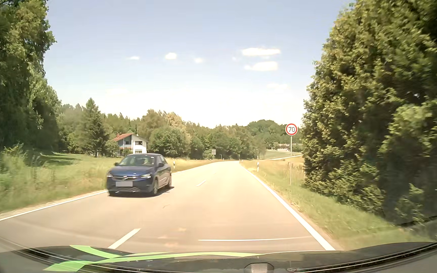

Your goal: Follow the waypoints while adhering to traffic rules and regulations

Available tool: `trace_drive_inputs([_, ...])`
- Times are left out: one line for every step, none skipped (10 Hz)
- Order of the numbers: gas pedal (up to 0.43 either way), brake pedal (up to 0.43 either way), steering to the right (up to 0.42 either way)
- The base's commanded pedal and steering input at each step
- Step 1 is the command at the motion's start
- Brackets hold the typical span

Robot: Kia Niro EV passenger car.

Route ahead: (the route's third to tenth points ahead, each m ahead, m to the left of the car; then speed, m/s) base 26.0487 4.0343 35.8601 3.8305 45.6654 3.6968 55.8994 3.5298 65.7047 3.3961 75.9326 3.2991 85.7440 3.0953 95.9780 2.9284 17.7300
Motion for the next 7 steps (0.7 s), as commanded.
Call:
trace_drive_inputs([0.209,0.000,-0.008])
trace_drive_inputs([0.209,0.000,-0.006])
trace_drive_inputs([0.220,0.000,-0.006])
trace_drive_inputs([0.220,0.000,-0.006])
trace_drive_inputs([0.220,0.000,-0.006])
trace_drive_inputs([0.189,0.000,-0.006])
trace_drive_inputs([0.177,0.000,-0.006])
